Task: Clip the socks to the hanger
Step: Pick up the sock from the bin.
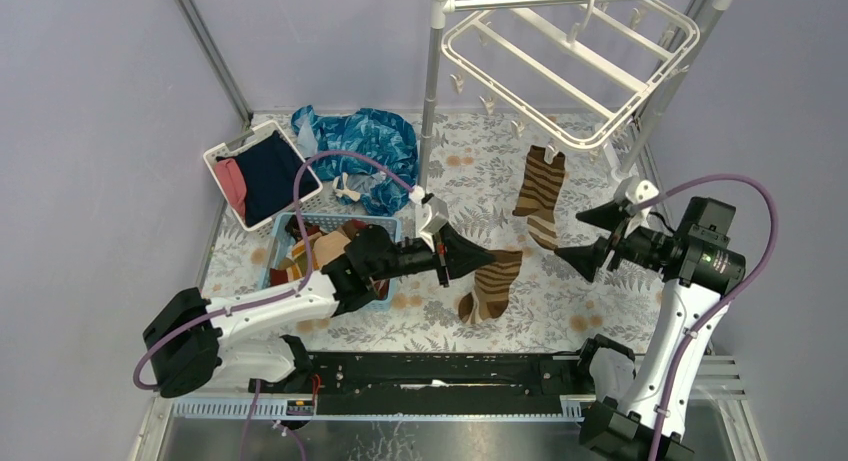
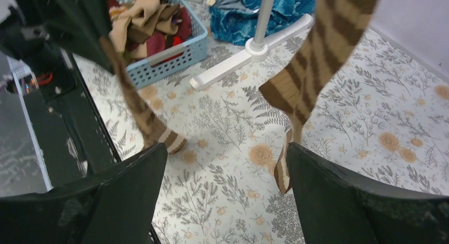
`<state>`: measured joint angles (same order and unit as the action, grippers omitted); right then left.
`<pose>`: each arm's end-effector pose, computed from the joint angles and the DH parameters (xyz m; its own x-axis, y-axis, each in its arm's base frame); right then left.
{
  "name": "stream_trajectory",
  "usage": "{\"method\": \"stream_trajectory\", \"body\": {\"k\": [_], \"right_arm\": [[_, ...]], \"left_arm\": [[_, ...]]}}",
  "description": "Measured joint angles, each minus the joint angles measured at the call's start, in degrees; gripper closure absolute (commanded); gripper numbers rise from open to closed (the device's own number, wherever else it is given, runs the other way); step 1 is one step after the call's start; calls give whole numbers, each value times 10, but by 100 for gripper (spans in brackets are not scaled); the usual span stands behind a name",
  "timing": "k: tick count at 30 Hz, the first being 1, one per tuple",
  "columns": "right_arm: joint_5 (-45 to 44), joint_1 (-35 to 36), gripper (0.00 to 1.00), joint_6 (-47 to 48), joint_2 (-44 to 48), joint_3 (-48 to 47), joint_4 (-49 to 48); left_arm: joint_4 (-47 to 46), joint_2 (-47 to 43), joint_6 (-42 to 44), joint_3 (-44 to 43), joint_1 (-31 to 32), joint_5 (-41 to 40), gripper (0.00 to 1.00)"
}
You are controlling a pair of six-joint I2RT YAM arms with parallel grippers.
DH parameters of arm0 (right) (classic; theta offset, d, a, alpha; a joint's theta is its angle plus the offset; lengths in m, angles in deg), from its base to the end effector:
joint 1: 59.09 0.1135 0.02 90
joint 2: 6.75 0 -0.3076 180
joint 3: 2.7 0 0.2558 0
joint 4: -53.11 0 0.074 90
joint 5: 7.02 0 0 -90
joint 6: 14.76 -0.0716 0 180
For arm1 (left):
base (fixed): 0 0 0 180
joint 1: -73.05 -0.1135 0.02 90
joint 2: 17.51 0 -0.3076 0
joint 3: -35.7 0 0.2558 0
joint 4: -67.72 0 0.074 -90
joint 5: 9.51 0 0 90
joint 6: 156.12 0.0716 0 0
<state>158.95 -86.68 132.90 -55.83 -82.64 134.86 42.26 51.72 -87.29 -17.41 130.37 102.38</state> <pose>0.1170 0.0172 0.4063 -0.0045 -0.2288 -0.9735 -0.8111 0.5702 -0.1303 0.1369 -0.2629 0.3529 -0.2721 -0.1965 -0.9420 0.9452 0.1291 -0.2999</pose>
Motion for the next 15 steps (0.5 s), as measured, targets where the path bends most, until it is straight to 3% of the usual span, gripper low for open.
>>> {"method": "stream_trajectory", "body": {"k": [6,15], "right_arm": [[0,12,10,185,23,45,115],[21,36,15,291,22,94,148]], "left_arm": [[-5,57,-7,-54,8,-49,100],[-16,116,-7,-78,13,-84,100]]}}
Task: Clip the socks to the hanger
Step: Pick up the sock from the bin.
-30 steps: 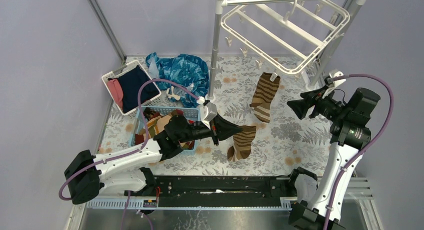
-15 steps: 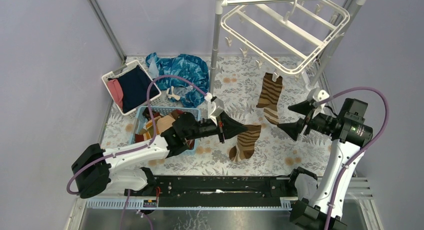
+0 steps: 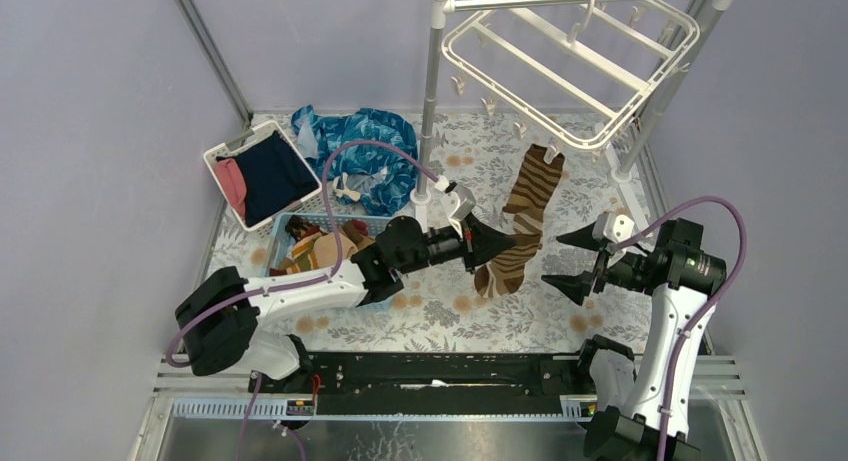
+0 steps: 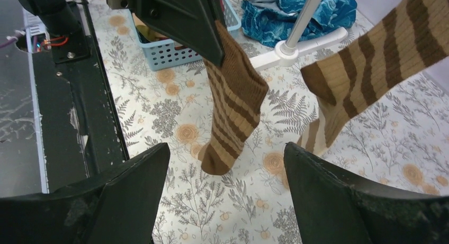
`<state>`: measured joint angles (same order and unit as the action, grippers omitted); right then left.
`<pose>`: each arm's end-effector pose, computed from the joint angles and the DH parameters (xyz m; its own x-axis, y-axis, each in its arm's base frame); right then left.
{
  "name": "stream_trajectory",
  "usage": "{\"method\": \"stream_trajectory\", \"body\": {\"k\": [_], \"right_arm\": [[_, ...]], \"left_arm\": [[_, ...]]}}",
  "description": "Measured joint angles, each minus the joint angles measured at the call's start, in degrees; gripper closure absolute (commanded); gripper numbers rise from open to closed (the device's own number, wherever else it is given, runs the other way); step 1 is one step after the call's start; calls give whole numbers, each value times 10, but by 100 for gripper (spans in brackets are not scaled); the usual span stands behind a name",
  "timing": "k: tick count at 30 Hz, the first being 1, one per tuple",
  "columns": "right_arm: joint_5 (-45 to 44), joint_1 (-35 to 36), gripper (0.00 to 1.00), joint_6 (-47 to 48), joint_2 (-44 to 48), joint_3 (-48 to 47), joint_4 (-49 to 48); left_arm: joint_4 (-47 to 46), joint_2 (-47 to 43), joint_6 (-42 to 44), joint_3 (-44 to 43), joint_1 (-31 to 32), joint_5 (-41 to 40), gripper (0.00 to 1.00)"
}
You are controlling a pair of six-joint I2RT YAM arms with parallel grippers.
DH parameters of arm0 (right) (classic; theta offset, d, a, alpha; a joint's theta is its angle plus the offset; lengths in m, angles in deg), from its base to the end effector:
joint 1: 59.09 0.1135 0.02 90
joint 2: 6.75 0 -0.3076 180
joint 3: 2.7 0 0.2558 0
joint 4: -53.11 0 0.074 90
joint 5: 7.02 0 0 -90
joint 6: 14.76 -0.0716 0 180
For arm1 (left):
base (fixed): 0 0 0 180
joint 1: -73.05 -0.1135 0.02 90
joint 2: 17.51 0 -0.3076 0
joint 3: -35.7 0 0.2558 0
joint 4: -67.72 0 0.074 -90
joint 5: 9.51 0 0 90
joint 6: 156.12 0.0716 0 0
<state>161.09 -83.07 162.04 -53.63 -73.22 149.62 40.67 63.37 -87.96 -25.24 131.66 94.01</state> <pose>0.0926 0.0355 0.3558 0.1306 -0.2832 -0.9501 -0.8818 0.4048 -0.2419 0.1702 -0.3111 0.3478 -0.2939 -0.2128 -0.9319 0.9066 0.2470 -0.3423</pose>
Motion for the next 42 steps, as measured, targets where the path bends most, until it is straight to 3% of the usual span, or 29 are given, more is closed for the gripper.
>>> {"method": "stream_trajectory", "body": {"k": [10,20,31,36,39,42], "right_arm": [[45,12,24,15,-35,10,-25],[80,17,55,2,-36,8,-43],[87,30,77,-7,-33,4,-44],[86,38,97,-10,-32,4,-43],[85,42,100,-12,-31,0,-40],[78,42,100,-14,-28,-12,-35]], "left_arm": [[-37,5,-1,-6,15,6,100],[-74,7,-8,-6,24,5,100],[-87,20,-12,-6,29,3,100],[-87,22,-15,-6,29,3,99],[-90,24,-16,-6,29,1,84],[-91,25,-19,-6,30,-3,59]]}}
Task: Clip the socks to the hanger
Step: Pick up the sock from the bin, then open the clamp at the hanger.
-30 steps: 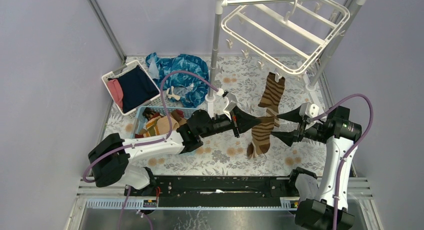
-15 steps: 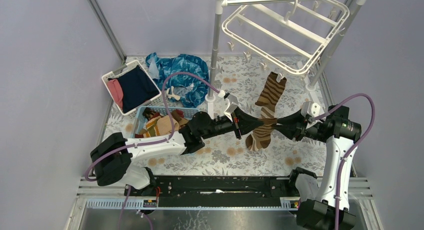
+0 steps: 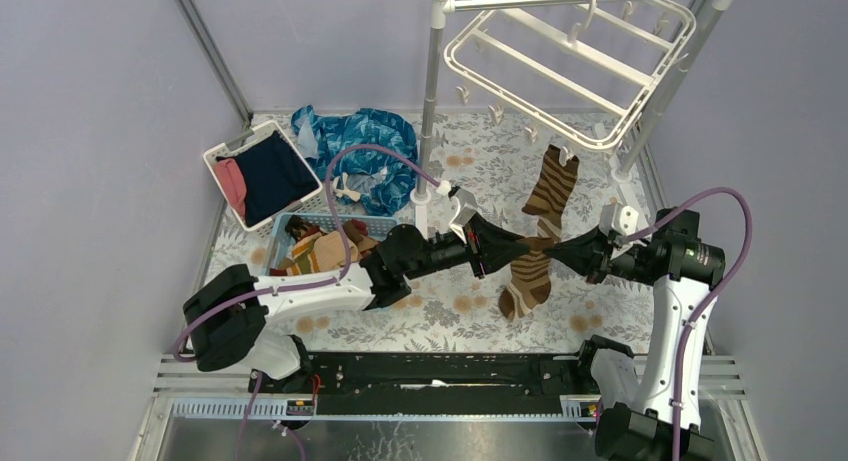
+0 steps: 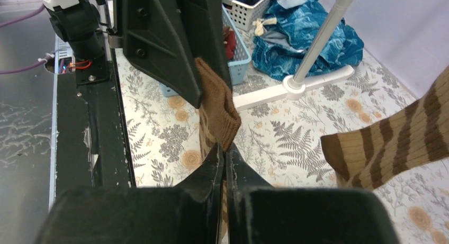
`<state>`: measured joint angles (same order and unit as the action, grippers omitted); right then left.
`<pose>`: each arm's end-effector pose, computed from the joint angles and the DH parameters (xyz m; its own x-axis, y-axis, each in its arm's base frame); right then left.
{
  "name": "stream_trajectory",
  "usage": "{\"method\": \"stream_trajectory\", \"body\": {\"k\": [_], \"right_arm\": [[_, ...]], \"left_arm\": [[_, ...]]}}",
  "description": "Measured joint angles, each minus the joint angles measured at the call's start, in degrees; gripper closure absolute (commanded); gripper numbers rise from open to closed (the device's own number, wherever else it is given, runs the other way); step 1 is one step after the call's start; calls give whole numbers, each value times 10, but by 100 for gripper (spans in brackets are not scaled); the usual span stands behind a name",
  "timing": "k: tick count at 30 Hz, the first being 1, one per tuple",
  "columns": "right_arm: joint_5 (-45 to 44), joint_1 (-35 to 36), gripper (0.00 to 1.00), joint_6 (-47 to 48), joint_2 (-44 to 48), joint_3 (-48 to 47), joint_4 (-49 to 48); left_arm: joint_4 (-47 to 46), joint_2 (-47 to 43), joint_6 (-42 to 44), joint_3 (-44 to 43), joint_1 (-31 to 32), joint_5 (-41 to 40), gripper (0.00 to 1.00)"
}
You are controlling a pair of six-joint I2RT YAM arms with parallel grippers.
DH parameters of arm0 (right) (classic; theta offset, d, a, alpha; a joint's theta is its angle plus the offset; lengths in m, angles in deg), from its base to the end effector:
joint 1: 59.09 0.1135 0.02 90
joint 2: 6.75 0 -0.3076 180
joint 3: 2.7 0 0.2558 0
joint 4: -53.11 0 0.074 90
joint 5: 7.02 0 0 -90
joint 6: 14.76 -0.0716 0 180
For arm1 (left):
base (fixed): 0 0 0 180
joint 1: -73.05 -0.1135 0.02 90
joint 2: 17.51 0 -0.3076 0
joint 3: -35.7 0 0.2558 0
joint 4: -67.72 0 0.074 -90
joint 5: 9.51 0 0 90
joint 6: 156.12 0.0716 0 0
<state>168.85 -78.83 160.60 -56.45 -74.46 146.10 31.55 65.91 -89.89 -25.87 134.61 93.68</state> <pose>0.1032 0.0389 0.3694 0.2095 -0.1514 -0.9660 -0.9095 0.3326 -0.2494 0.1578 -0.3256 0.3594 -0.2797 -0.3076 -0.9095 0.9273 0.1588 -0.3389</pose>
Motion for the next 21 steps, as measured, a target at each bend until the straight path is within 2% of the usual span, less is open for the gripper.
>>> {"method": "stream_trajectory", "body": {"k": [3,7,12,16,21], "right_arm": [[-37,1,100,-37,5,-24,-7],[-141,2,100,-125,19,-63,-42],[-286,2,100,-215,32,-85,-77],[-400,0,100,-286,34,-87,-122],[-467,-45,100,-353,27,-90,-185]], "left_arm": [[2,-3,6,1,2,-14,42],[8,-38,29,23,2,-39,22],[9,-92,53,33,-7,-42,2],[26,-99,59,17,-14,-11,1],[25,-65,31,-21,-16,31,1]]}}
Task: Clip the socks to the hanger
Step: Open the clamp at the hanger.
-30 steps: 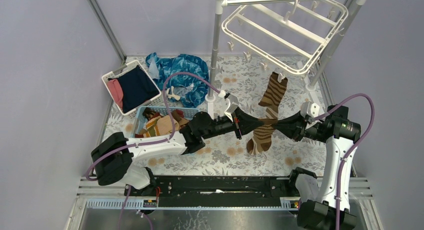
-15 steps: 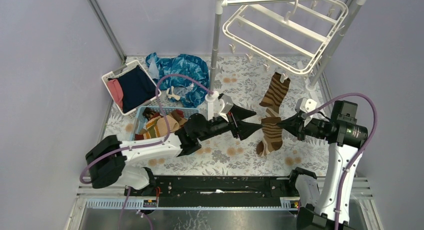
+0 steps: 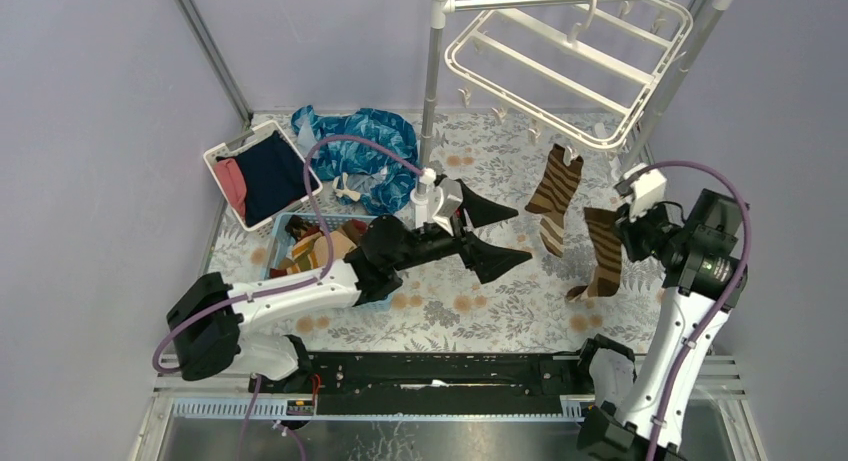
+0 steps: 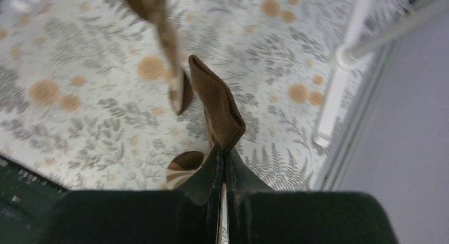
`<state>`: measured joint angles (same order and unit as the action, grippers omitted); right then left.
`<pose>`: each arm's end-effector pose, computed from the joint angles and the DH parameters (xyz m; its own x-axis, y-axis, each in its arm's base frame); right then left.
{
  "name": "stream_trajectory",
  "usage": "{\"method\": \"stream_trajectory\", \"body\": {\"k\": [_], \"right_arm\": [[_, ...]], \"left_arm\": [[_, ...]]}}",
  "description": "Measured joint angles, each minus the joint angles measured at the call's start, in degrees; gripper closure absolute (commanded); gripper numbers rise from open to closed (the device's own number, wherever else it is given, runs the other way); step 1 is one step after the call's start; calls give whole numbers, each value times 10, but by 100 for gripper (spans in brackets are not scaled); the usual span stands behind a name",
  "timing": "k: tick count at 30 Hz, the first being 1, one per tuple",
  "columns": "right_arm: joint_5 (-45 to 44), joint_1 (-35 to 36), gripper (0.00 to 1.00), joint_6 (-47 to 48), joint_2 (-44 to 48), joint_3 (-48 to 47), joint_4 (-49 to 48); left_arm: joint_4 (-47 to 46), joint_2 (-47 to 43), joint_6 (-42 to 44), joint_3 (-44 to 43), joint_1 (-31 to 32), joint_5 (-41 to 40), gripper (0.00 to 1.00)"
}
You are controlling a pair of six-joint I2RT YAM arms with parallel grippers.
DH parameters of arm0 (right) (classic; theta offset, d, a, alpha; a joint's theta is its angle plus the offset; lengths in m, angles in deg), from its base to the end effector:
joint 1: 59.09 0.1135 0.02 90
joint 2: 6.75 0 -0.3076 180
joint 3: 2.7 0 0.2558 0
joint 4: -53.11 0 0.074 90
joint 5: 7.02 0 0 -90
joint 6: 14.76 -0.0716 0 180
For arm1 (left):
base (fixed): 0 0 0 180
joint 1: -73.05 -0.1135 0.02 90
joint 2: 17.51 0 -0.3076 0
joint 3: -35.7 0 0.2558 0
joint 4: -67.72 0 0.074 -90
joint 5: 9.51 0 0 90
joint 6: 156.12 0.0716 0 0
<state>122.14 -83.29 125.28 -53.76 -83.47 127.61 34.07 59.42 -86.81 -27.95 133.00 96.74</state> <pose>0.1290 -0.0084 0.3961 -0.2914 -0.5206 -0.8025 -0.5324 0.7853 -0.3161 0.1495 -0.2985 0.4041 -0.1770 -0.3715 -0.9114 0.9619 0.1309 -0.2401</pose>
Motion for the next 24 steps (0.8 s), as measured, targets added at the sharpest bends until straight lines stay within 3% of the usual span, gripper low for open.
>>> {"method": "stream_trajectory", "body": {"k": [4,10,17,24], "right_arm": [[22,-92,100,-14,-34,-20,-24],[131,-227,100,18,-134,-47,-22],[198,-235,100,-24,-201,-43,-79],[268,-235,100,-55,-246,-38,-108]], "left_arm": [[-6,38,-39,-20,0,13,2],[-2,71,-62,-55,9,-5,7],[36,138,-59,-193,48,-123,10],[138,254,-73,-350,83,-262,14]]}}
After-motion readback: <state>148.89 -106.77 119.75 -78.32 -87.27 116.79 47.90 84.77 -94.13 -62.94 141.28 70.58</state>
